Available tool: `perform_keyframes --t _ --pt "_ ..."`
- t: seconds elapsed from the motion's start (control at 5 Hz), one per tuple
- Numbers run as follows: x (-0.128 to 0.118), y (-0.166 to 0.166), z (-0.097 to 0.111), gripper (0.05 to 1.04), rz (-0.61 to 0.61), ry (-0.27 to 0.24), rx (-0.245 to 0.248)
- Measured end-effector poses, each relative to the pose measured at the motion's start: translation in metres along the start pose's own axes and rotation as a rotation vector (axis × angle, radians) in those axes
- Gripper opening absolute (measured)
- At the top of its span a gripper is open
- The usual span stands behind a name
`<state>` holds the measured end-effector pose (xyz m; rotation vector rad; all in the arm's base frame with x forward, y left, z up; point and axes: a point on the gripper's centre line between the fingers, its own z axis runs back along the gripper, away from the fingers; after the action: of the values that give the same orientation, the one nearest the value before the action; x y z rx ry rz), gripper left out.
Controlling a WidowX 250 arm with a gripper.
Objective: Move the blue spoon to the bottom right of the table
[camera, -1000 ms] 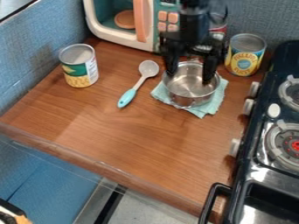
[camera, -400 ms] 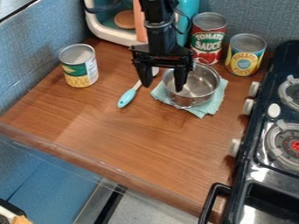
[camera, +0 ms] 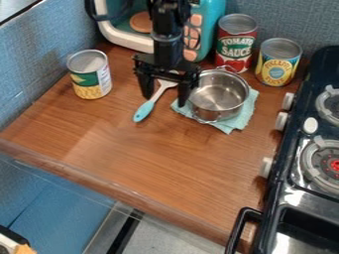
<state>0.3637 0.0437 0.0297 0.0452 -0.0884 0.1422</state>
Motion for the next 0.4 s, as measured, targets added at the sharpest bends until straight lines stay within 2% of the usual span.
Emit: perform_keyframes --t 0.2,0.4 --pt "0.001 0.01 -0.006 1.0 0.007 -0.013 0.048" --pt "-0.006 0.034 -0.022 1.0 0.076 0.034 0.052"
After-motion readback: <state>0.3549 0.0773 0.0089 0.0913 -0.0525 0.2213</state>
